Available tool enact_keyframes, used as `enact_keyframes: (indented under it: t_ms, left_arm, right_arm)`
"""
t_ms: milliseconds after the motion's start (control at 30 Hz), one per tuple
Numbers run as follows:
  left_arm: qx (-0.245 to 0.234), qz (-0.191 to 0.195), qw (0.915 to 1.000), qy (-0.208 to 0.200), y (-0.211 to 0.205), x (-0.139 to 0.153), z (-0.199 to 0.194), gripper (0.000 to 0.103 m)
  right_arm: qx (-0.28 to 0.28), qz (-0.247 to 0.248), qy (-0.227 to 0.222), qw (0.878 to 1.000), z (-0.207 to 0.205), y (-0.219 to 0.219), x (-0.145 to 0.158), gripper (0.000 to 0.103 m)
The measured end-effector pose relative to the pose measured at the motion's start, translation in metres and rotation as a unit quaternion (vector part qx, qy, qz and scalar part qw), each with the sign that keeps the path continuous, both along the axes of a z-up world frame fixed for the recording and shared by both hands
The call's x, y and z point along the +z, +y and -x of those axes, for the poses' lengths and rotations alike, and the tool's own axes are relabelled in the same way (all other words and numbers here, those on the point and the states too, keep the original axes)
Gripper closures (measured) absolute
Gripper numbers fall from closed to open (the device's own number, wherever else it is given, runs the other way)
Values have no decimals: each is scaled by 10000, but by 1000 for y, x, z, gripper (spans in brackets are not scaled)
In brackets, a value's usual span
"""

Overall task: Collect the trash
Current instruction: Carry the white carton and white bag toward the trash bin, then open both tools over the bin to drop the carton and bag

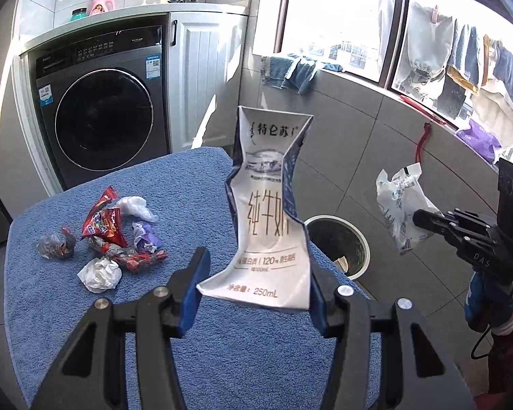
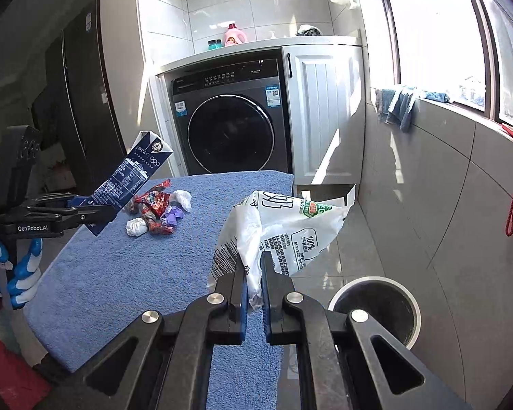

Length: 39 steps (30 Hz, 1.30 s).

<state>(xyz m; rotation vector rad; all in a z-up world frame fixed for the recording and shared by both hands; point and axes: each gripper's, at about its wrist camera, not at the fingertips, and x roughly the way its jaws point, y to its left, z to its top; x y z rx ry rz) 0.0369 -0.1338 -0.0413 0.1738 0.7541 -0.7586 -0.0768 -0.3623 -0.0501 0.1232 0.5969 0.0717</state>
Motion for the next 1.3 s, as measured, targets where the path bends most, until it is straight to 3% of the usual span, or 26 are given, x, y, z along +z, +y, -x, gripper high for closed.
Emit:
enact_keyframes:
  t_ms: [300,667,1000,1133,1167,1233,1300]
  left_arm:
    - [-862,-498,9941,435,-131,-33,-28,53]
    - [-1448,-1200,9745,1225,-282,-114,-69,53]
    - [-1610,-1469,9525,2128,-351,-181,-88,53]
    - [-1535,-1361,9490,2394,-362,-197,-91,53]
    - [-1520,-1298,9479,2482,-364,-200,-94,52]
    - [-1485,-1173,9439,2706,-369,-206,-98,52]
    - [-1417,-1081,9442,2770,-370,-207,-102,48]
  right_arm:
    - [-781,-276,619,9946,-9,-90,-51,96]
    - [-1319,-544,1594,9768,-58,-165,-133,96]
    - [-1564,-760,2222,9594,-84,-207,-194,96]
    - [-1631,-756,2350,9552,-93,-215,-206,94]
    - [-1651,-739,2379,9543,-93,-216,-208,93]
    - [-1703,-735,2419,9524,-96,-224,-217,75]
    - [-1789,-686,2461,9501,-93,-225,-221,67]
